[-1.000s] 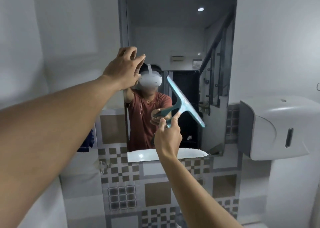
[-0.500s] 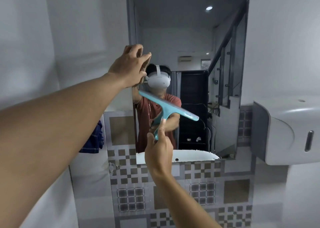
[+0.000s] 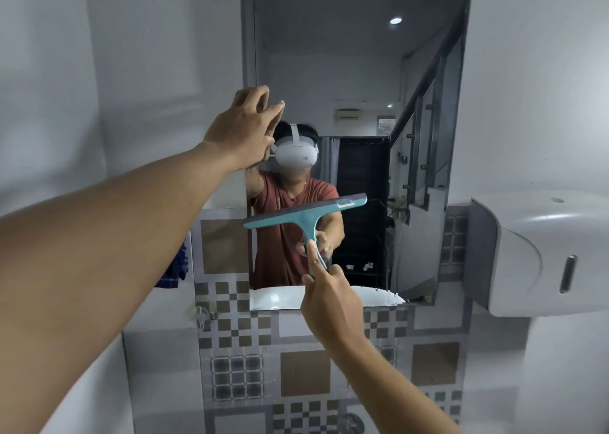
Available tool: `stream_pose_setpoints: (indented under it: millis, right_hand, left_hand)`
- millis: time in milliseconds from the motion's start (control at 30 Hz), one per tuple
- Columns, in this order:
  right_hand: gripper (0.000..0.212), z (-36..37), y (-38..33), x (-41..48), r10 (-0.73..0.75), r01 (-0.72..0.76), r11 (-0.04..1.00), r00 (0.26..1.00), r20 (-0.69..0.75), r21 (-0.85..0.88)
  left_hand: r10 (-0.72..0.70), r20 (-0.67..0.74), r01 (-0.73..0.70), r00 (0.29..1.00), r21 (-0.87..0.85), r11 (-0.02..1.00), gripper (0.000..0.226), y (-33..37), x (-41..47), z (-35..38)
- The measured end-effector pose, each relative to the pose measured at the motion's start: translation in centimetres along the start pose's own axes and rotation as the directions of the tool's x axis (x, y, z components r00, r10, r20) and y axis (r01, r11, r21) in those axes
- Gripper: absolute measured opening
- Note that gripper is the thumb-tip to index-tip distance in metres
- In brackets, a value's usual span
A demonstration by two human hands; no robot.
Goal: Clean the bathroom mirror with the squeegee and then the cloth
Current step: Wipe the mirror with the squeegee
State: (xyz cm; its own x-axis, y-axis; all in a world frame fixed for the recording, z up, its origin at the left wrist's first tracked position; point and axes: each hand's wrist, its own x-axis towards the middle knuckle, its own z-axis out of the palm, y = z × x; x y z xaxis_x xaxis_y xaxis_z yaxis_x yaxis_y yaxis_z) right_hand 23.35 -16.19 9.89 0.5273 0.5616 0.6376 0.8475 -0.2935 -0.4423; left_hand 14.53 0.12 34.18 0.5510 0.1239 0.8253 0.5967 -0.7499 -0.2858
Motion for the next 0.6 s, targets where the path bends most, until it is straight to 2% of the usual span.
stream_pose_setpoints:
  millis: [100,233,367,600]
  right_hand:
    - [0.057,-1.7,1.9,0.6,-0.1,0.097,0.981,0.995,-0.007,-0.165]
    - [0.052,-4.1,4.4,1.8,-0.195,0.192,0.907,0.98,0.031,-0.374]
    - [0.058,-6.3,6.8,3.0,-0.259,0.285,0.851,0.958,0.121,-0.442]
    - [0.069,-10.4,10.1,4.7,-0.347,0.387,0.725,0.92,0.183,-0.57]
  left_hand:
    - [0.01,-0.039,-0.01,0.999,0.009,1.0,0.062,0.6,-0.6,0.2]
    - [0.014,-0.082,-0.016,0.997,-0.024,1.0,0.057,2.0,-2.9,1.4]
    - [-0.002,-0.052,-0.002,0.999,-0.066,0.998,0.061,3.7,-5.6,2.7]
    - [-0.051,0.038,0.054,0.998,-0.092,0.994,0.074,5.7,-8.3,4.2]
